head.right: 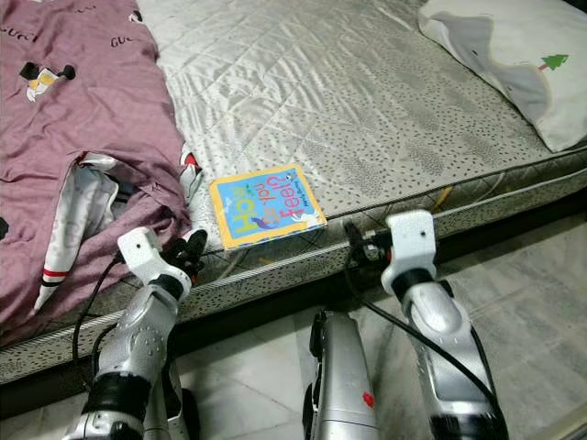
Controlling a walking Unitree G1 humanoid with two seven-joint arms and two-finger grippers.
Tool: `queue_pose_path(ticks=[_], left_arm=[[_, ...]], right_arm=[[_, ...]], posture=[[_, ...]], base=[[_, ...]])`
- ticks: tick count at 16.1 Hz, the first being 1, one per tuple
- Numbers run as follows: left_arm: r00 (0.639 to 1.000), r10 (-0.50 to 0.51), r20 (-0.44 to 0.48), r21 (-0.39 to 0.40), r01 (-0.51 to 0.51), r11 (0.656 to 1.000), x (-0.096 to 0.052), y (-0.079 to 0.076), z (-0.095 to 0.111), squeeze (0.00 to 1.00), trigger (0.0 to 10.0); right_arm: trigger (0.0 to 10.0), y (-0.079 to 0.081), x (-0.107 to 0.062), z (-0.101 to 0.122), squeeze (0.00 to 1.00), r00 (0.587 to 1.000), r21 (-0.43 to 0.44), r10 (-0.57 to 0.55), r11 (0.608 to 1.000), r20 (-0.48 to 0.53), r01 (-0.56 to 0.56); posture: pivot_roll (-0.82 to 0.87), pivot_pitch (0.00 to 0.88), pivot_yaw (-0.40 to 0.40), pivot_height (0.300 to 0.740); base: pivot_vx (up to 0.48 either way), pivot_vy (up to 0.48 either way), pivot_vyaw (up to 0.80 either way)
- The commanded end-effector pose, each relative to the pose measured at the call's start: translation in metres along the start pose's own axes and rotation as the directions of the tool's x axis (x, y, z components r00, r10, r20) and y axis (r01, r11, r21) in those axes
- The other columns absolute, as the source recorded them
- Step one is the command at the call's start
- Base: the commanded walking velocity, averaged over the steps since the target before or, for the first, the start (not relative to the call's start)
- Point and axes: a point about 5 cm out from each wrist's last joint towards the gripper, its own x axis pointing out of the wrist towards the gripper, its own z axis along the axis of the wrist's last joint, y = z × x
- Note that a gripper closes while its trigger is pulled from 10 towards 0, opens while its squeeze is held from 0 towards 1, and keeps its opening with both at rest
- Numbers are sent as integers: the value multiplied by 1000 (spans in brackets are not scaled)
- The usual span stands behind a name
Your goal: Clean up the room
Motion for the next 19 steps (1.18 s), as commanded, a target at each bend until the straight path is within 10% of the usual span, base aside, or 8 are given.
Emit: queue_pose_path(ticks=[1,15,16,17,19], left_arm=[[999,-13,-35,-13,12,1000,1,-2,-6,1000,10000],[957,-173,-234,-132,145,981,22,-21,-31,1000,10000],[945,-216,-245,-137,187,973,25,-28,-32,208,10000],[943,-225,-245,-141,195,971,25,-30,-32,0,10000],[931,-264,-251,-163,229,960,28,-39,-33,0,10000]], right_arm=[[10000,-5,-4,4,0,1000,-7,-9,1000,8,10],[10000,-11,-12,12,0,1000,-35,-15,999,0,15],[10000,-15,-14,13,0,1000,-45,-24,999,-2,24],[10000,-16,-15,14,0,1000,-47,-27,999,-3,26],[10000,-18,-19,15,0,999,-54,-33,998,-7,32]], posture=[[-183,197,-63,501],[-254,207,-74,501],[-271,211,-76,501],[-276,212,-76,501],[-292,215,-76,501]], base=[[0,0,0],[0,0,0],[0,0,0],[0,0,0],[0,0,0]])
